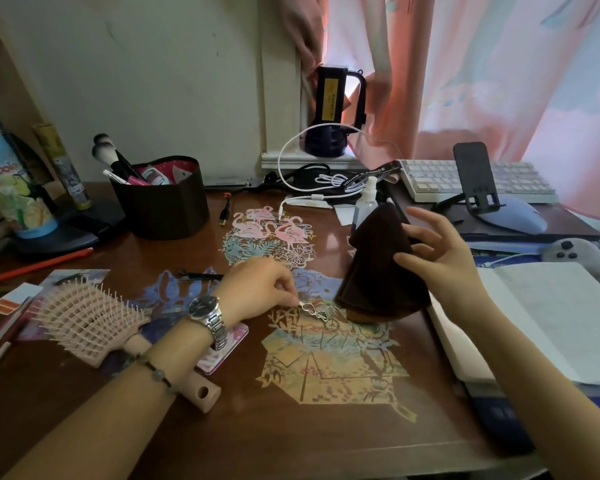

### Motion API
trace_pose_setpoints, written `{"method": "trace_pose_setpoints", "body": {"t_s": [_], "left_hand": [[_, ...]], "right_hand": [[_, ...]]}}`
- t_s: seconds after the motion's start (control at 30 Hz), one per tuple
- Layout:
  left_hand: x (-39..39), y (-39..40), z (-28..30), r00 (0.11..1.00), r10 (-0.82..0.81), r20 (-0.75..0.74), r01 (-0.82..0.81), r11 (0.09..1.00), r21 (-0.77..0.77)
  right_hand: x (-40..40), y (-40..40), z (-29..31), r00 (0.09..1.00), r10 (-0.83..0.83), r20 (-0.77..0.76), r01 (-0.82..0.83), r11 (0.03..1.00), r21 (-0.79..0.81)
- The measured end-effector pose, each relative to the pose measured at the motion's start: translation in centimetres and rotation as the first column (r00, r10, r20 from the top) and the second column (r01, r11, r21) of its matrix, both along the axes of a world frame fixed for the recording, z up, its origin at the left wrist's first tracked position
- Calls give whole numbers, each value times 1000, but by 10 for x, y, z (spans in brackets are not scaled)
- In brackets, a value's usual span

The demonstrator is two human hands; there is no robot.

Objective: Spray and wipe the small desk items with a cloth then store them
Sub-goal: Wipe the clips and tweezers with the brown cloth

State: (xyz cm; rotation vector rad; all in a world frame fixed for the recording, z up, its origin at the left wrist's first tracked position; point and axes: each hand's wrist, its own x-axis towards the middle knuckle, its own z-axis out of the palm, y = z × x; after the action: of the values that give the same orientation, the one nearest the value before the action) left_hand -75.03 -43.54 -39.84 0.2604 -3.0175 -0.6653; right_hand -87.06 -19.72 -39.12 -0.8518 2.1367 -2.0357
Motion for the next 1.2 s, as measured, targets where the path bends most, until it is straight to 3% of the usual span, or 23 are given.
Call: {"method": "trace_pose_setpoints", "body": {"t_s": [0.27, 0.47, 0.63, 0.83, 1.2], "left_hand": [[16, -1, 3, 1000, -5, -18, 4, 999, -39], [25, 0, 0, 999, -7, -51, 5, 999, -45], [33, -3, -3, 998, -7, -63, 1, 996, -87], [40, -2, -7, 991, 13, -131, -28, 993, -113], [44, -7, -12, 983, 31, -181, -36, 999, -21]], "right_hand": [[2, 11, 41, 987, -21, -162, 25, 999, 27], [36, -3, 21, 911, 90, -402, 62, 935, 348], [69, -22, -22, 878, 287, -383, -32, 834, 551], [75, -25, -27, 841, 298, -452, 53, 785, 617], [81, -28, -41, 754, 439, -489, 44, 709, 704]]}}
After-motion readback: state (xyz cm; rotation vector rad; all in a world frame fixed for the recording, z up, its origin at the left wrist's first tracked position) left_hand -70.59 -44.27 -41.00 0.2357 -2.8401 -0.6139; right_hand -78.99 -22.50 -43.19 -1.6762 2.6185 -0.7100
